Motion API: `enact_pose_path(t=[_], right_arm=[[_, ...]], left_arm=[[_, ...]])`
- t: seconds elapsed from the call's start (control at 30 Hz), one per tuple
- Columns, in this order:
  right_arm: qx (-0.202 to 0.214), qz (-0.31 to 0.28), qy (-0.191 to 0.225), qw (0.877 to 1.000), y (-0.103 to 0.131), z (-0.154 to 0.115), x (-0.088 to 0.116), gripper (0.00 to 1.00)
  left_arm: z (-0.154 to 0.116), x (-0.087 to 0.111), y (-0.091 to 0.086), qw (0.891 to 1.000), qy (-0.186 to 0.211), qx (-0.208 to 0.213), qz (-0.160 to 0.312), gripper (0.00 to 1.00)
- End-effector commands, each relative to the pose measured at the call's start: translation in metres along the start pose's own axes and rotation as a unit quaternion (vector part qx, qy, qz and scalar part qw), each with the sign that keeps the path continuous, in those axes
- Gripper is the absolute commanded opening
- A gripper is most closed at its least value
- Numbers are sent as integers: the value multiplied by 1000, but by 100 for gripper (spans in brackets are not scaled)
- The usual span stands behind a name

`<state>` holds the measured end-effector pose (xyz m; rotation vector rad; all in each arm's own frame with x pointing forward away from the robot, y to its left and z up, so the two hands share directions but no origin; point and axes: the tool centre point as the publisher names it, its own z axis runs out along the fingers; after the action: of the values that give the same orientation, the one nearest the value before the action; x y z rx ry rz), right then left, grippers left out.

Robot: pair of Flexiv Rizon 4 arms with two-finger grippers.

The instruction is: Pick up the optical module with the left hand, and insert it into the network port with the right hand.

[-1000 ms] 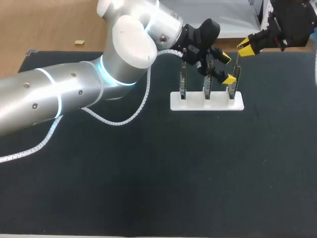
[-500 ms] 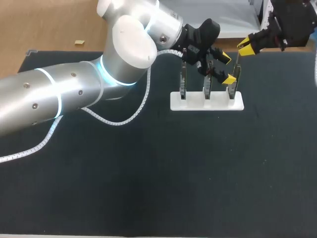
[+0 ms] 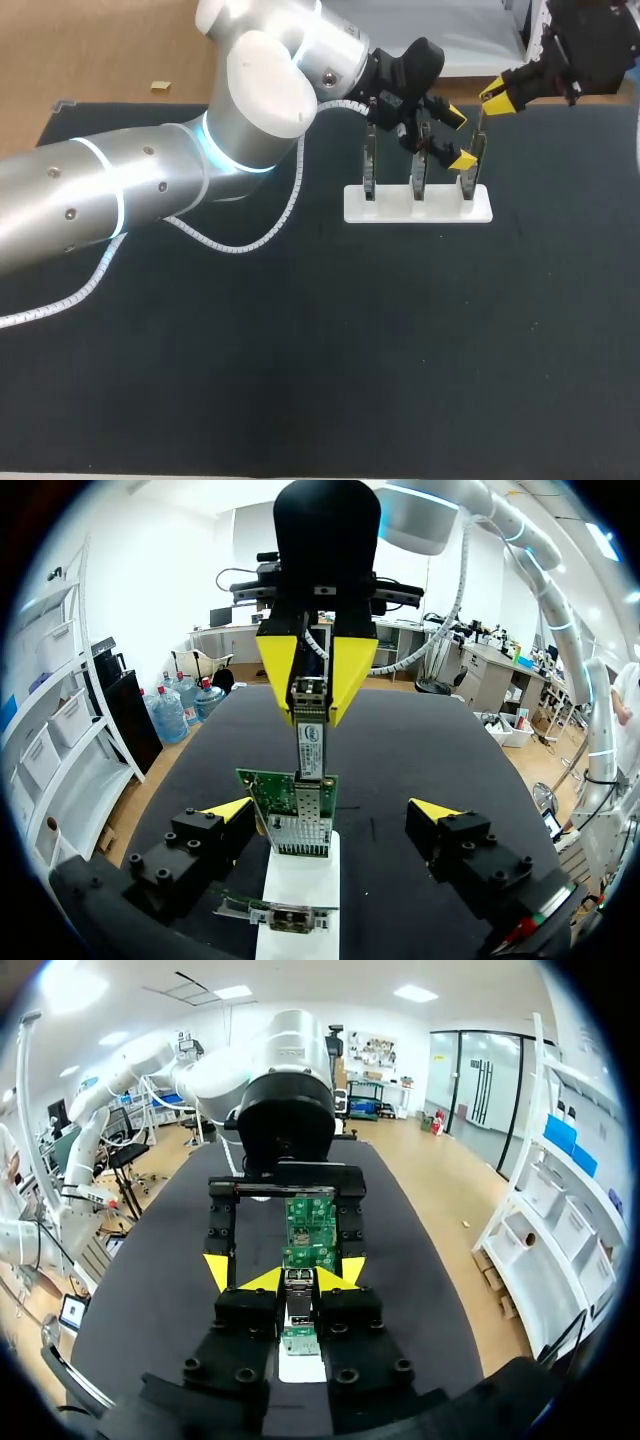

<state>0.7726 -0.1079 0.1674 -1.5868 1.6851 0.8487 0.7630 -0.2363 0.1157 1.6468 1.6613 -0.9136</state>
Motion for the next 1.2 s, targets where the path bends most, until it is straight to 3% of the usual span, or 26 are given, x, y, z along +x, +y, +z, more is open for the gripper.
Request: enact_pose_path(t=[0.03, 1.2], right_arm=[[5, 2, 1, 1000, 3, 1, 1, 0], [27, 0, -1, 1000, 3, 0, -2, 0]], left_arm=[[0, -1, 1, 1000, 2, 0, -1, 100], [0, -1, 1, 1000, 2, 0, -1, 100]])
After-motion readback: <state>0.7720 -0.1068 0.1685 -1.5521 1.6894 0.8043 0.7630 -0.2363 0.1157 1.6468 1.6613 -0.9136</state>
